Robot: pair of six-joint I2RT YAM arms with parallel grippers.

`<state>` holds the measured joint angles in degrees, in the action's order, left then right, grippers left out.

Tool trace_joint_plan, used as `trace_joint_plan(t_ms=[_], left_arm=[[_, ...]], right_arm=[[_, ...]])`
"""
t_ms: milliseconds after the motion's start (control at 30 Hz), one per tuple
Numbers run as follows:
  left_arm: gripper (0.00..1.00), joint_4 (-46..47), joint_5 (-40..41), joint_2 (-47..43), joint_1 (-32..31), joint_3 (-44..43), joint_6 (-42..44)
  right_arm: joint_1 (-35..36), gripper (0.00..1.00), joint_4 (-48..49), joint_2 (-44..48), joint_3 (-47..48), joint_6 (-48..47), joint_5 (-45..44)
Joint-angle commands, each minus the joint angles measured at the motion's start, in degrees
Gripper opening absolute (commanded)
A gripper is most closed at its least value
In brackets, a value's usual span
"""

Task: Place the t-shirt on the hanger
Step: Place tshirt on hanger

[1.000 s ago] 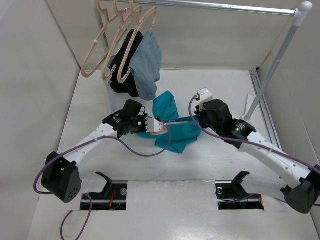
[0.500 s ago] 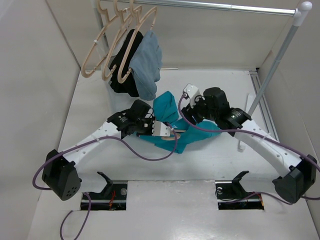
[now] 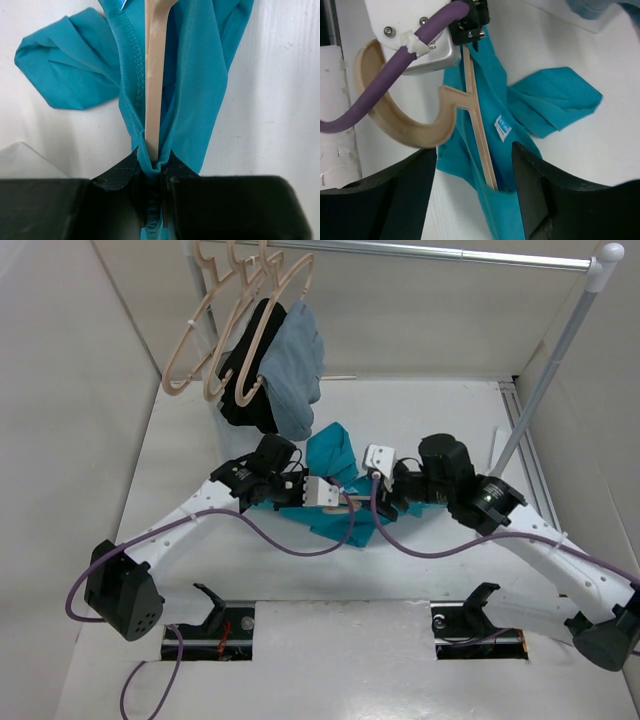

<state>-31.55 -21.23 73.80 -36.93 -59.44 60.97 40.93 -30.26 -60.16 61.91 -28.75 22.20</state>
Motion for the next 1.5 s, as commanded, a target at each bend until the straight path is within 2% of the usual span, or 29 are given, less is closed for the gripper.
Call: trace_joint_plan(t_ms=[0, 300, 400, 433, 533, 600, 667, 733, 767, 800, 833, 867, 967, 1133, 1200, 1267, 1333, 1367, 1400, 1467], left_arm=[[0.00, -0.35, -5.31, -2.26, 0.10, -3.31, -0.33], [0.00, -0.35, -6.45, -3.31, 0.80, -3.31, -2.43], [0.00, 0.17, -7.85, -3.31, 2.64, -3.92, -3.14], [0.00, 0.17, -8.99, -3.31, 3.17, -3.93, -3.66], [0.00, 0.17, -12.67, -3.31, 5.37, -5.07, -4.19], [0.00, 0.17, -14.97, -3.31, 6.42, -5.60, -4.19], [0.00, -0.44, -16.38, -3.84, 6.95, -5.60, -3.67], [0.00, -0.44, -16.91, -4.36, 7.48, -5.60, -3.67], [0.00, -1.05, -18.82, -4.37, 8.01, -5.60, -3.67], [0.00, -1.06, -19.63, -4.37, 8.01, -5.60, -3.67], [0.00, -1.06, -19.64, -4.37, 8.71, -5.60, -3.67], [0.00, -1.06, -19.64, -4.37, 8.71, -5.60, -3.67], [0.00, -1.06, -19.64, -4.37, 8.71, -5.60, -3.14], [0.00, -2.11, -19.64, -4.37, 8.71, -6.13, -2.00], [0.00, -2.11, -20.16, -4.37, 8.71, -6.13, -1.47], [0.00, -2.11, -21.39, -4.37, 9.24, -6.13, -1.99], [0.00, -2.11, -22.70, -4.37, 9.85, -6.74, -2.00], [0.00, -2.11, -23.93, -4.37, 10.64, -6.74, -2.60], [0.00, -2.11, -24.46, -4.37, 10.65, -6.74, -2.61], [0.00, -2.64, -24.47, -4.37, 11.35, -6.74, -2.61]], right_arm=[[1.26, 0.66, 5.73, -3.11, -0.74, -1.66, 4.60], [1.26, 0.64, 9.34, -10.76, -0.03, -2.18, 6.63], [1.26, 0.51, 10.74, -11.47, -1.35, -1.84, 7.16], [1.26, 0.41, 11.27, -11.99, -1.35, -1.83, 6.64], [-0.05, 0.30, 14.42, -12.00, -3.19, 1.41, 6.02], [-1.81, 0.27, 16.28, -12.00, -5.04, 4.04, 5.23], [-4.17, 0.07, 18.21, -12.00, -5.83, 5.72, 4.70], [-5.41, 0.00, 18.22, -11.21, -6.44, 7.04, 4.70], [-5.42, 0.04, 18.74, -10.25, -6.45, 7.04, 5.22], [-6.03, 0.13, 18.75, -9.63, -7.06, 7.04, 5.75], [-6.03, 0.30, 18.75, -9.10, -7.07, 6.17, 6.36], [-6.03, 0.54, 18.75, -9.10, -7.07, 5.29, 7.67], [-5.51, 0.63, 15.68, -9.10, -4.96, 2.75, 7.69], [-4.01, 0.61, 11.36, -11.03, -3.02, 0.89, 0.93], [-4.01, 0.58, 12.06, -11.03, -3.02, 0.89, 0.39], [-4.01, 0.44, 12.77, -11.73, -3.02, 0.89, 1.00], [-3.40, 0.25, 13.39, -12.44, -3.02, 1.59, 1.01], [-3.40, 0.05, 13.39, -13.05, -3.02, 1.59, 1.01], [-3.40, 0.00, 13.39, -13.05, -2.50, 2.55, 1.01], [-3.40, 0.00, 13.91, -13.05, -2.50, 4.40, 1.01]])
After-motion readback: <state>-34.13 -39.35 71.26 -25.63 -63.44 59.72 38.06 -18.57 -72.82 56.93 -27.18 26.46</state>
